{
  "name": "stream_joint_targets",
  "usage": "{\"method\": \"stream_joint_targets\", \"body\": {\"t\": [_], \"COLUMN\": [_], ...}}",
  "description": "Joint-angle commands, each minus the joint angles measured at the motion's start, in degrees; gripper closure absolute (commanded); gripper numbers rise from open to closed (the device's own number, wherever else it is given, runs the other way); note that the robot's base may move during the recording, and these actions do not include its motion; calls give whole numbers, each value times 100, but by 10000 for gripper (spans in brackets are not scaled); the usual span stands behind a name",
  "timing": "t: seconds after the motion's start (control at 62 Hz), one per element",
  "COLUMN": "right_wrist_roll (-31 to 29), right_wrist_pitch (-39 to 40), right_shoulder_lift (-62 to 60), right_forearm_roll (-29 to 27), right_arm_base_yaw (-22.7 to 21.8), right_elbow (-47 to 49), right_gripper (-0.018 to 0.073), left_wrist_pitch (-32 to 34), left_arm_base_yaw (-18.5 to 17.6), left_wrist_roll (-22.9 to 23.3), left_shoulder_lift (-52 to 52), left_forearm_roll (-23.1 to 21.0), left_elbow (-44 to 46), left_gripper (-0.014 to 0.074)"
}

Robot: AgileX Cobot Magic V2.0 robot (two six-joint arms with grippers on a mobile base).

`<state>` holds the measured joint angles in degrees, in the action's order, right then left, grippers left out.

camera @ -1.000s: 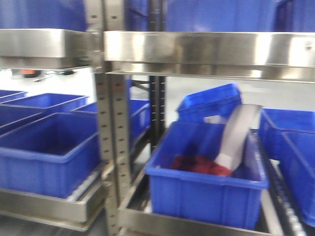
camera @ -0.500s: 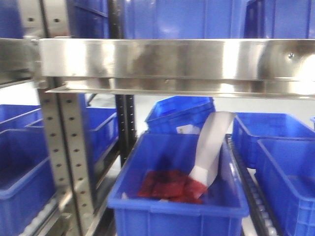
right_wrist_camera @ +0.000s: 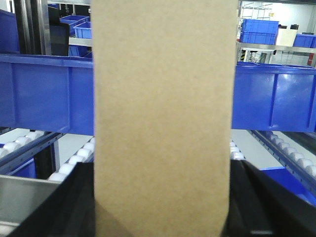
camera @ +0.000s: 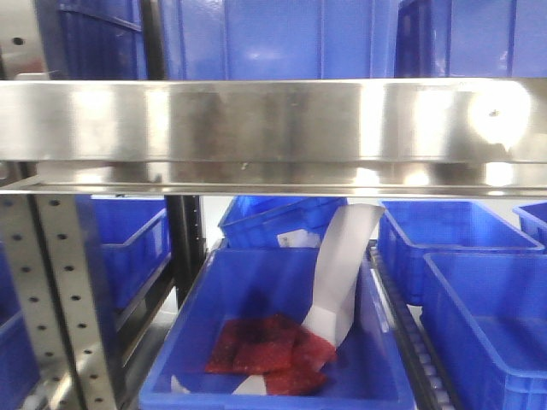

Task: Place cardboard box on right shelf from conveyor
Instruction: 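Raise the held box with the right gripper above the upper shelf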

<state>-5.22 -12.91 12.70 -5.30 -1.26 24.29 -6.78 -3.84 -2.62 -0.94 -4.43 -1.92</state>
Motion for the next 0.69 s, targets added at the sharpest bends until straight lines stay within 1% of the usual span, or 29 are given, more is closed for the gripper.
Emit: {"method": "stream_joint_targets", "body": {"t": [0.0,0.677], "right_wrist_roll": [-68,-68], "right_wrist_pitch": [573,573], "right_shoulder_lift": [58,58], "right_forearm_roll": [-6,-6], "right_arm_base_yaw": [-24,-24], "right_elbow": [171,171], "right_gripper": [517,517], "left_wrist_pitch": [488,488], "left_arm_base_yaw": [-31,-31], "left_wrist_roll": [-1,-1], "left_shoulder_lift": [-31,-31], "left_forearm_roll": [-34,-34], "left_elbow": [-35,-35], "left_gripper": [713,713]}}
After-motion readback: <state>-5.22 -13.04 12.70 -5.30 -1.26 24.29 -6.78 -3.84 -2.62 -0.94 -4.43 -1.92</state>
